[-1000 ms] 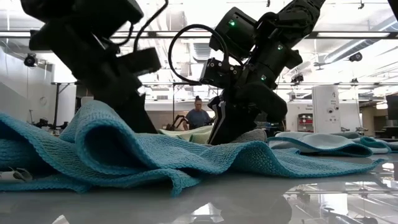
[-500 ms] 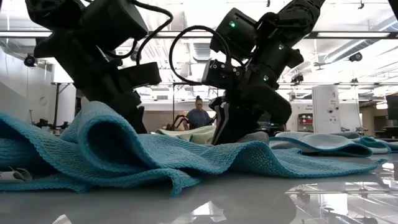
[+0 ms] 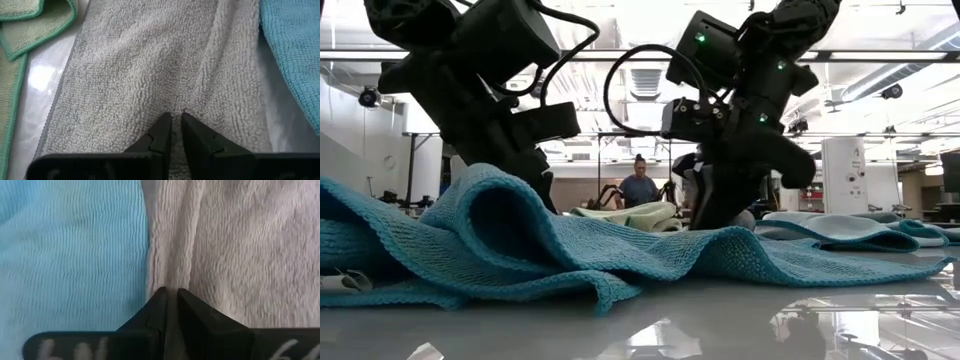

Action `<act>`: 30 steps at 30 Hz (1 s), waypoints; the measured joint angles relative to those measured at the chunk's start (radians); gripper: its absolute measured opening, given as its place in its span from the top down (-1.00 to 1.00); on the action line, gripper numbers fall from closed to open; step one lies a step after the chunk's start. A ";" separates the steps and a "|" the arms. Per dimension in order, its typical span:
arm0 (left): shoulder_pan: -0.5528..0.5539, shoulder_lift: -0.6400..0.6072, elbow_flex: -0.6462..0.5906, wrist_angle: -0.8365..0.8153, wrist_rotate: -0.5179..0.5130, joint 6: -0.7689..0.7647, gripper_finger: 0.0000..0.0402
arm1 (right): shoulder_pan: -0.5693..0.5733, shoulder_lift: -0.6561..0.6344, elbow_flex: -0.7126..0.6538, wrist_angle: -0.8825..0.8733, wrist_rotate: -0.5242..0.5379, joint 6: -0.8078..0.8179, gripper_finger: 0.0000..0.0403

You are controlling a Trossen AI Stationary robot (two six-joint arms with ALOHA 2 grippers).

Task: Fold microfiber towels
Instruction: Fold the gray microfiber towel

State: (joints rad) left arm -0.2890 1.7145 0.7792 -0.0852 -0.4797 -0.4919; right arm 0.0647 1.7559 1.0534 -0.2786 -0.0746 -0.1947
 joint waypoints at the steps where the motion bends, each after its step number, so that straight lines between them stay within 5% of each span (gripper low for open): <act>1: 0.000 0.000 0.000 -0.001 0.000 0.000 0.85 | 0.000 -0.005 0.000 -0.017 0.000 0.000 0.79; 20: 0.000 -0.002 0.000 -0.012 0.026 0.001 0.85 | 0.000 -0.129 -0.063 -0.217 -0.003 0.025 0.79; 30: 0.000 -0.016 0.002 -0.046 0.039 0.002 0.85 | -0.099 -0.198 -0.063 -0.167 -0.049 0.306 0.73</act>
State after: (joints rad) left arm -0.2890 1.6985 0.7811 -0.1310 -0.4411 -0.4897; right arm -0.0342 1.5578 0.9905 -0.4460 -0.1240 0.1108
